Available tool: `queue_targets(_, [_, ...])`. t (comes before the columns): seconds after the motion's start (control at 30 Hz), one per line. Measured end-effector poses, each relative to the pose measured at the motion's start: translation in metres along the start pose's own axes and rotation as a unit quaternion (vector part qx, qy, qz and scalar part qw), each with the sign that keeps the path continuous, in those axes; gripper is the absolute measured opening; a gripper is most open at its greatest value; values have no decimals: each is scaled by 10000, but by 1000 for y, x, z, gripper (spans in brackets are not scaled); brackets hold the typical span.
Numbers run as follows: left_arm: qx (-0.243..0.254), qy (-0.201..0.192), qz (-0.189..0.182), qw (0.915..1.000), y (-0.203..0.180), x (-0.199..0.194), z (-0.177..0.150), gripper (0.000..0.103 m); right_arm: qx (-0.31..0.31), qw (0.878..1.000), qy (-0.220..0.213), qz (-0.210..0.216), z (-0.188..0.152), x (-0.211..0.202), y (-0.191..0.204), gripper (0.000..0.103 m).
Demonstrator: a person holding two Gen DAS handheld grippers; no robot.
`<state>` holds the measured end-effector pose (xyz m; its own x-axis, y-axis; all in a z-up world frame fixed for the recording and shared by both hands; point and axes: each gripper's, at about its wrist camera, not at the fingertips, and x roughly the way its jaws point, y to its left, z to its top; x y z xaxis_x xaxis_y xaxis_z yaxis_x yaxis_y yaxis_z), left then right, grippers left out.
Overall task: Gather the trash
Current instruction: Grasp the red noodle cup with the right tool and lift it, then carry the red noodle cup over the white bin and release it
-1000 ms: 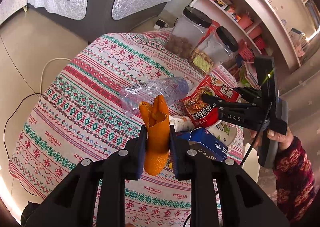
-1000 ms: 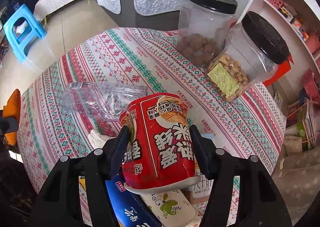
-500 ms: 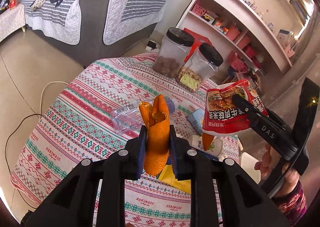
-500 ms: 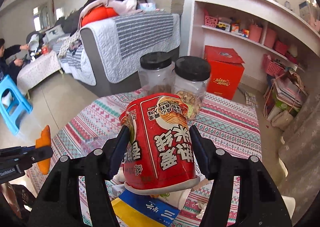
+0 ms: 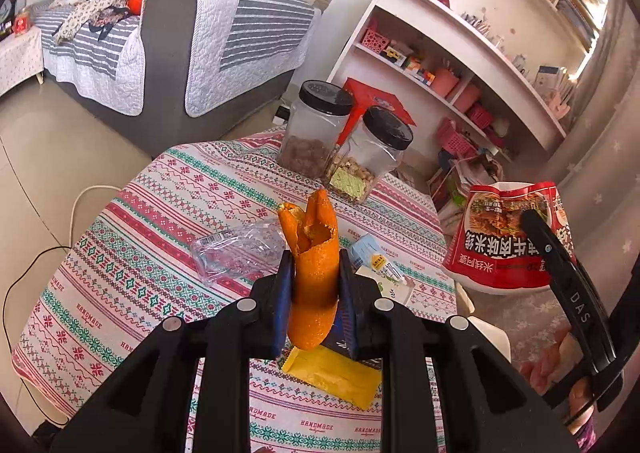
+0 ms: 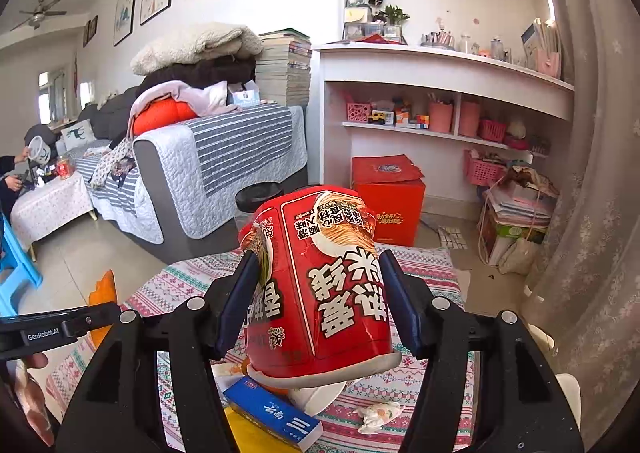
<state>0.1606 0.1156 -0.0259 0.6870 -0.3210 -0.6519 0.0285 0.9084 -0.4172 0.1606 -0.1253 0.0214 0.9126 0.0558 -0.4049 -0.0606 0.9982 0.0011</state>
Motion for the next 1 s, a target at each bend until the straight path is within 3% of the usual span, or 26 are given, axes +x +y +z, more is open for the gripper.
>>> queue_targets(0.5, [553,25,-242,9982,-55,19,-15,22,564,9910,-266,-1186,-27,-48,-62,60])
queue_targets(1.0, [1080,378,-442,9925,-123,53,-44,22,1233,9529,-12,-2772,-70,-82,-169,61])
